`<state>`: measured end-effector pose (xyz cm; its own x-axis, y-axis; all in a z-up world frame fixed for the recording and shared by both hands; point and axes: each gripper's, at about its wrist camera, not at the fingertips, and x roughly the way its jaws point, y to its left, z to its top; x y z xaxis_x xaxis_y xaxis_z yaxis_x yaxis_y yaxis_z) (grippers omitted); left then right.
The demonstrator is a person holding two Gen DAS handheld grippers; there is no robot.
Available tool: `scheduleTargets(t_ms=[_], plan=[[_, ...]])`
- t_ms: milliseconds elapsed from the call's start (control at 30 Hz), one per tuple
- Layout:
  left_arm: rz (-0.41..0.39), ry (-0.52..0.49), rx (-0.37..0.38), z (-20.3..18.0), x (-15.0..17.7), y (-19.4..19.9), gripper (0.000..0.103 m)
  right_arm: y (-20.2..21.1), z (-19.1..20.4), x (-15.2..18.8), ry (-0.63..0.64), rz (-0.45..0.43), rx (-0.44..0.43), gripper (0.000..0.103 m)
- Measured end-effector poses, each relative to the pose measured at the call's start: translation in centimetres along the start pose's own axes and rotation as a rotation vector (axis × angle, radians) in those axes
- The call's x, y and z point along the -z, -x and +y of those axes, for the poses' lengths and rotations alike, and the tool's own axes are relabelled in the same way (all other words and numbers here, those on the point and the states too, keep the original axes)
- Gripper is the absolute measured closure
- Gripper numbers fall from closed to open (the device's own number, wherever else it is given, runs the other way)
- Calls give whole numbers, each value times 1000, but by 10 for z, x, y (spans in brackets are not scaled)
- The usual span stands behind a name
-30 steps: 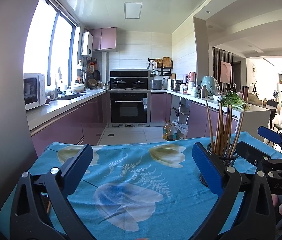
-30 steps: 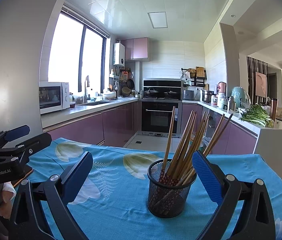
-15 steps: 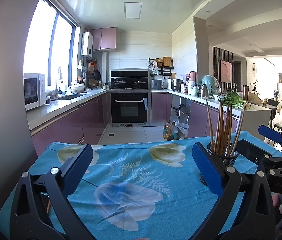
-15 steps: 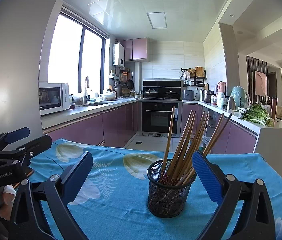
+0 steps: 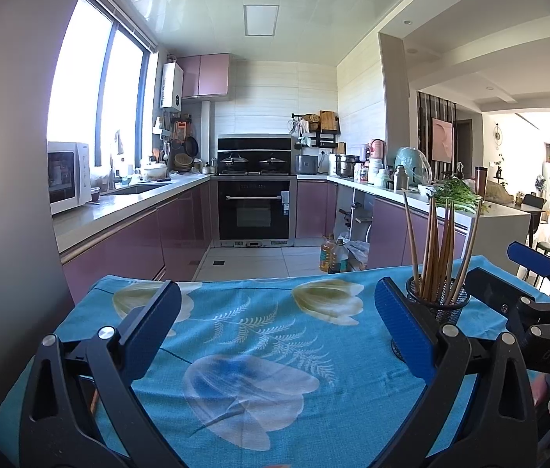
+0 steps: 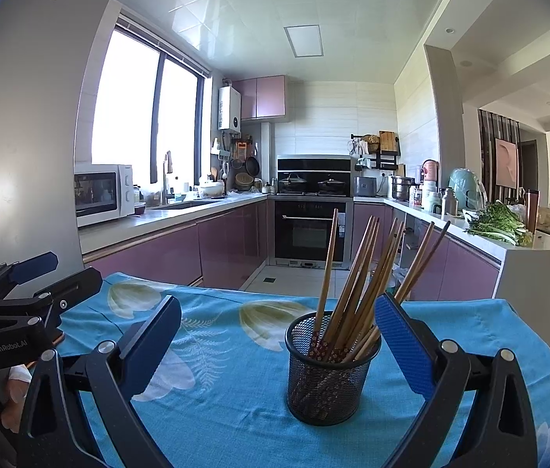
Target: Organize utensils
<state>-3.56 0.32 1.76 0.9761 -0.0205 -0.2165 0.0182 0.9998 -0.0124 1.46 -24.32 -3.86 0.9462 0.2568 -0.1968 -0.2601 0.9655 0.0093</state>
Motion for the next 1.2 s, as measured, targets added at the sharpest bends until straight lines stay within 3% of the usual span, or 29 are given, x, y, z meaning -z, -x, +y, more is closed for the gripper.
scheduleTargets(t_ms=[1200], plan=[[-1, 1, -7, 0, 2, -1, 5, 1, 4, 1, -14, -7, 17, 7]])
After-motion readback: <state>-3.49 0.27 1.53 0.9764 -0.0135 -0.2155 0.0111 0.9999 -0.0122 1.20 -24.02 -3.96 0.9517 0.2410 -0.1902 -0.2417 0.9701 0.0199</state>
